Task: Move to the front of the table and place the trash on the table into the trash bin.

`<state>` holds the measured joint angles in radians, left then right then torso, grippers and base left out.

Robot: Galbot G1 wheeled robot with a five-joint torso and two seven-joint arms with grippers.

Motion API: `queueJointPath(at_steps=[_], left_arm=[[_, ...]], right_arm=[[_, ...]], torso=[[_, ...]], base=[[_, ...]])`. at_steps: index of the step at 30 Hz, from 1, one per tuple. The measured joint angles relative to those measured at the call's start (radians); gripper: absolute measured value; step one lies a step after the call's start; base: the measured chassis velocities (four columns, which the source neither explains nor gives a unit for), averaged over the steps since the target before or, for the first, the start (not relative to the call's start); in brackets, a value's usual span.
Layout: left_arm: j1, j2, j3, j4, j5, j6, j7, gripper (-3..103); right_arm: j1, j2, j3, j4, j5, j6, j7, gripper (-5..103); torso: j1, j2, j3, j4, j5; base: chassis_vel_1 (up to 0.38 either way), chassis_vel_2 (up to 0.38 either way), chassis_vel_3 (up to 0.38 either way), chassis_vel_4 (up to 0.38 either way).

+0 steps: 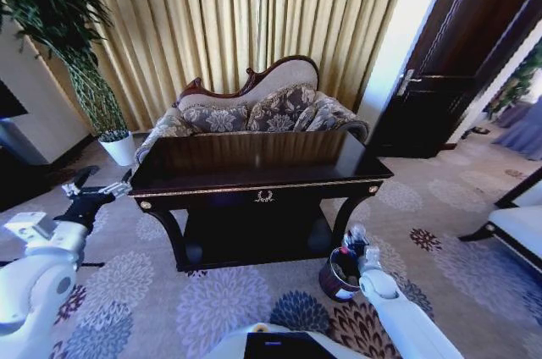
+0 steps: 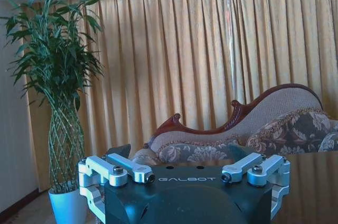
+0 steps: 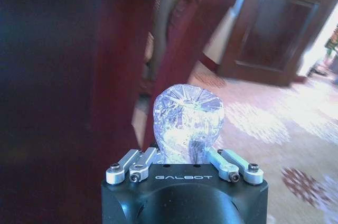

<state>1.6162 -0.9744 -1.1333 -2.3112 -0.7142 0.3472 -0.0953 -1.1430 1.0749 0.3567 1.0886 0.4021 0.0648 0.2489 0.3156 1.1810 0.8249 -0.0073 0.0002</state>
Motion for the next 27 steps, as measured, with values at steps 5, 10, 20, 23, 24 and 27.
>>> queueJointPath(at_steps=[5,10,20,23,24,27], left_arm=[[0.003,0.003,-0.004,-0.013,0.0,-0.001,0.0,100],[0.003,-0.006,0.007,-0.022,0.003,-0.001,0.0,100],[0.002,0.001,0.02,-0.016,0.008,-0.011,0.0,100],[0.001,0.002,0.022,-0.015,0.008,-0.012,0.0,100],[-0.002,0.003,0.023,-0.015,0.008,-0.012,0.0,100],[-0.005,0.005,0.026,-0.015,0.007,-0.014,-0.001,100]], right_arm=[[0.067,0.001,-0.009,-0.128,0.006,0.022,-0.002,25],[0.089,0.001,-0.014,-0.176,0.009,0.032,0.018,25],[0.081,0.003,-0.007,-0.157,0.044,0.027,0.047,54],[0.077,0.003,-0.006,-0.151,0.044,0.027,0.048,60],[0.075,0.003,-0.006,-0.147,0.044,0.027,0.048,65],[0.072,0.001,-0.005,-0.142,0.044,0.027,0.048,76]], torso=[[0.0,0.0,0.0,-0.0002,-0.0002],[0.0,0.0,0.0,-0.0002,-0.0003],[0.0,0.0,0.0,-0.0001,-0.0002],[0.0,0.0,0.0,-0.0001,-0.0002],[0.0,0.0,0.0,-0.0002,-0.0002],[0.0,0.0,0.0,-0.0003,-0.0002]], base=[[0.0,0.0,0.0,0.0],[0.0,0.0,0.0,0.0],[0.0,0.0,0.0,0.0],[0.0,0.0,0.0,0.0],[0.0,0.0,0.0,0.0],[0.0,0.0,0.0,0.0]])
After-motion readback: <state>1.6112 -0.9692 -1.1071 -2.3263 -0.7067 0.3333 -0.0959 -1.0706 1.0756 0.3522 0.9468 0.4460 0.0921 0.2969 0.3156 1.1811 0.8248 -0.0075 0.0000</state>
